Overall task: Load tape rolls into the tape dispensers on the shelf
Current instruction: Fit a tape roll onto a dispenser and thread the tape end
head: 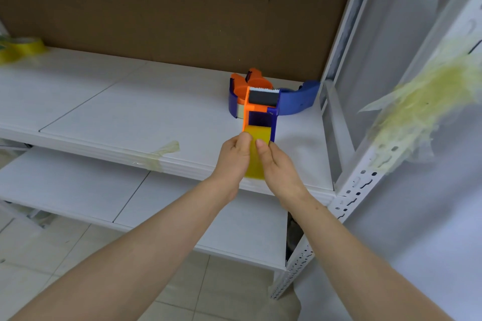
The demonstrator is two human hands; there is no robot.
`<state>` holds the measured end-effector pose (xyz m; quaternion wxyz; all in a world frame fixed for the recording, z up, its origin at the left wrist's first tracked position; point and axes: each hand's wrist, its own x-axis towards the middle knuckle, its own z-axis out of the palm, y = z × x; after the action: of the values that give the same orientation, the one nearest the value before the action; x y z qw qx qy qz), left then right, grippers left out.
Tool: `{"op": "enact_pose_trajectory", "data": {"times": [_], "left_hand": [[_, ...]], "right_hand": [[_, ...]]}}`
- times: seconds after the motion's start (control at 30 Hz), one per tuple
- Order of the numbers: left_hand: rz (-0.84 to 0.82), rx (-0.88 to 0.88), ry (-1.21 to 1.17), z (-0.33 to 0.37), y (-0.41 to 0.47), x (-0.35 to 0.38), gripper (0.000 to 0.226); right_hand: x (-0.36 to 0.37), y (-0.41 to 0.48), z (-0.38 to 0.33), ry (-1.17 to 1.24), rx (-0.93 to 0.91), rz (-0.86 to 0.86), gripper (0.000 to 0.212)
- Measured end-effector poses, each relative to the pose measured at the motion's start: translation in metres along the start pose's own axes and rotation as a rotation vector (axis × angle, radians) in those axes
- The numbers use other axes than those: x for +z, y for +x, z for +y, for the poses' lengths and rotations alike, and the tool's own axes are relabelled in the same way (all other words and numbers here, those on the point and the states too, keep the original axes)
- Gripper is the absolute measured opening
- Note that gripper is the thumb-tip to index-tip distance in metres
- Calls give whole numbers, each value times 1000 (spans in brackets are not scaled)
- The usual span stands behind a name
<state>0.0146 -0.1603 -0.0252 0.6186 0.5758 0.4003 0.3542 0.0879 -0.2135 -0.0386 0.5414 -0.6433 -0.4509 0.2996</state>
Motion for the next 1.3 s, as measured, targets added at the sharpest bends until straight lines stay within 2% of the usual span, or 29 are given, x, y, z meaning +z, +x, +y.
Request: {"op": "enact_pose_trajectory", "data": {"times": [0.13, 0.27, 0.3, 0.43, 0.6, 0.83, 0.93, 1.0, 1.1, 1.13, 1.2, 1.3], "left_hand": [[-8, -32, -15, 4, 2, -1, 26], [-58, -5, -19, 1, -2, -2, 18], [-82, 16, -11, 0, -4, -2, 14], [-79, 80, -30, 0, -9, -1, 38], [-39, 68, -33, 1, -3, -5, 12], [-1, 1, -51, 6, 2, -8, 21], [10, -45, -57, 6, 5, -11, 24], [1, -36, -57, 5, 5, -12, 22], [-10, -1, -53, 1, 3, -13, 15], [-16, 8, -49, 0, 2, -12, 14], [-29, 31, -50, -3, 0, -11, 15], [-2, 86, -41, -4, 0, -12, 24]], "right_hand": [[-2, 0, 2, 95, 55, -41, 17], [-4, 12, -10, 545, 343, 73, 28], [-5, 15, -12, 594, 373, 96, 29], [-1, 17, -11, 454, 310, 115, 33], [0, 11, -7, 266, 205, 68, 35], [-5, 3, -1, 78, 84, -68, 38], [-5, 0, 3, -50, 45, -132, 30], [-6, -1, 3, -6, 51, -118, 25], [-5, 8, -9, 335, 282, -4, 31], [-6, 12, -12, 362, 326, 20, 36], [-4, 17, -16, 257, 326, 41, 37], [1, 12, -17, 157, 231, 56, 30]]}}
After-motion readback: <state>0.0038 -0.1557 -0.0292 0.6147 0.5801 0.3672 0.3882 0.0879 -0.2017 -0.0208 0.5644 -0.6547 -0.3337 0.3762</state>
